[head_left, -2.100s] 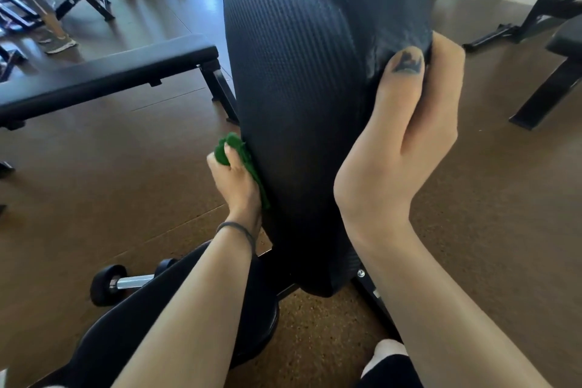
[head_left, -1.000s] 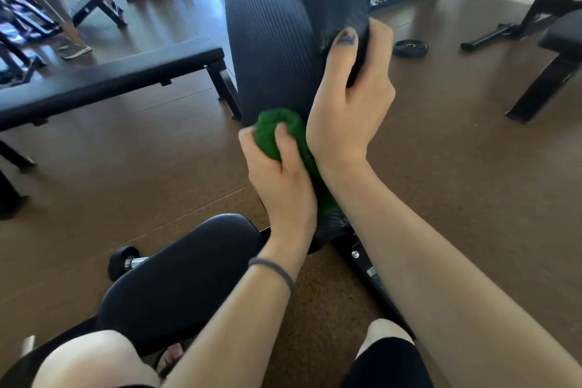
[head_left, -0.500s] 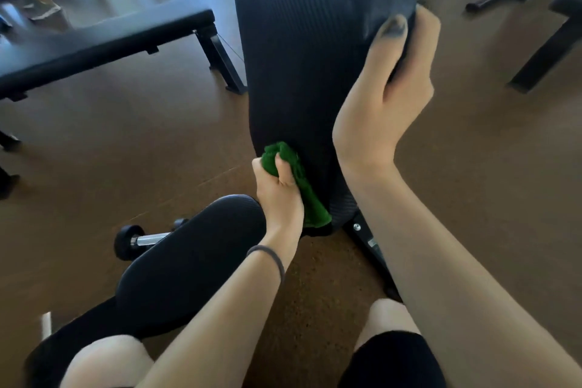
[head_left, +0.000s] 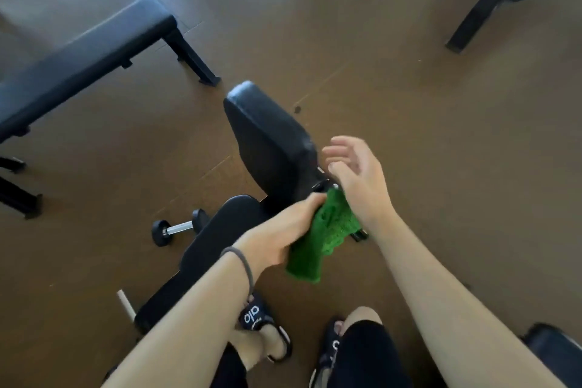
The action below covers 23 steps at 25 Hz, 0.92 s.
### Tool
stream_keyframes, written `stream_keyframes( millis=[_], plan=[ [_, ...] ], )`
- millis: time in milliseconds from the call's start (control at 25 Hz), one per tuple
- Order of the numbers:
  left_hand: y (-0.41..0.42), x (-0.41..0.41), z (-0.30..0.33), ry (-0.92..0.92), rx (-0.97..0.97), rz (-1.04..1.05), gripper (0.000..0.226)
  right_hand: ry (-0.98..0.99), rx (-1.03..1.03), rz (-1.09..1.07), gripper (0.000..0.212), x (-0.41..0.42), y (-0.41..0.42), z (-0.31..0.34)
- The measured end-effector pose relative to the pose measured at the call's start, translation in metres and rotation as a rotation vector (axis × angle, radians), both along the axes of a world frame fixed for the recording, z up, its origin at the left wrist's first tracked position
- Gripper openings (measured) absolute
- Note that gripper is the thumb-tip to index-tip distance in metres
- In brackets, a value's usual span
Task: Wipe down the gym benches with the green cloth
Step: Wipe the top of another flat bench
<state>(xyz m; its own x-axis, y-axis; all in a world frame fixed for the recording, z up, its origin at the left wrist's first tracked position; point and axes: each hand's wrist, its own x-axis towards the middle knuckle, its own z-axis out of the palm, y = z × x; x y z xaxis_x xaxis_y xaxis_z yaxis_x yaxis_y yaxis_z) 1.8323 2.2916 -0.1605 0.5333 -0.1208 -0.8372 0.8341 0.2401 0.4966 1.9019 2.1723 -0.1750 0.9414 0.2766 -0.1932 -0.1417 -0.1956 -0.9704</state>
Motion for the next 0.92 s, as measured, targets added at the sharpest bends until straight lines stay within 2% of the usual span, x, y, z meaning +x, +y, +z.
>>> stream_keyframes(
  millis=[80,160,240,360,440,520,640,920],
  plan=[
    [-0.005,0.014,0.057,0.02,-0.015,0.057,0.039,0.334,0.141,0.179,0.04,0.008,-0.032,0.057],
    [-0.011,0.022,0.102,0.007,-0.016,0.023,0.042,0.456,0.157,0.342,0.041,0.01,-0.061,0.103],
    [-0.024,0.031,0.138,0.003,-0.039,-0.085,0.053,0.457,0.152,0.402,0.037,0.009,-0.084,0.138],
    [-0.04,0.045,0.17,0.039,-0.084,-0.205,0.074,0.352,0.001,0.357,0.029,0.016,-0.106,0.163],
    [-0.042,0.06,0.183,0.021,-0.155,-0.285,0.079,0.334,-0.045,0.311,0.022,0.025,-0.116,0.173],
    [-0.042,0.078,0.194,-0.023,-0.173,-0.362,0.069,0.303,-0.088,0.268,0.022,0.039,-0.121,0.181],
    [-0.037,0.113,0.199,-0.186,0.009,-0.495,0.035,0.336,-0.108,0.299,0.026,0.075,-0.122,0.193],
    [-0.006,0.229,0.203,-0.286,0.088,-0.606,0.033,0.441,-0.022,0.409,0.032,0.184,-0.105,0.195]
  ],
)
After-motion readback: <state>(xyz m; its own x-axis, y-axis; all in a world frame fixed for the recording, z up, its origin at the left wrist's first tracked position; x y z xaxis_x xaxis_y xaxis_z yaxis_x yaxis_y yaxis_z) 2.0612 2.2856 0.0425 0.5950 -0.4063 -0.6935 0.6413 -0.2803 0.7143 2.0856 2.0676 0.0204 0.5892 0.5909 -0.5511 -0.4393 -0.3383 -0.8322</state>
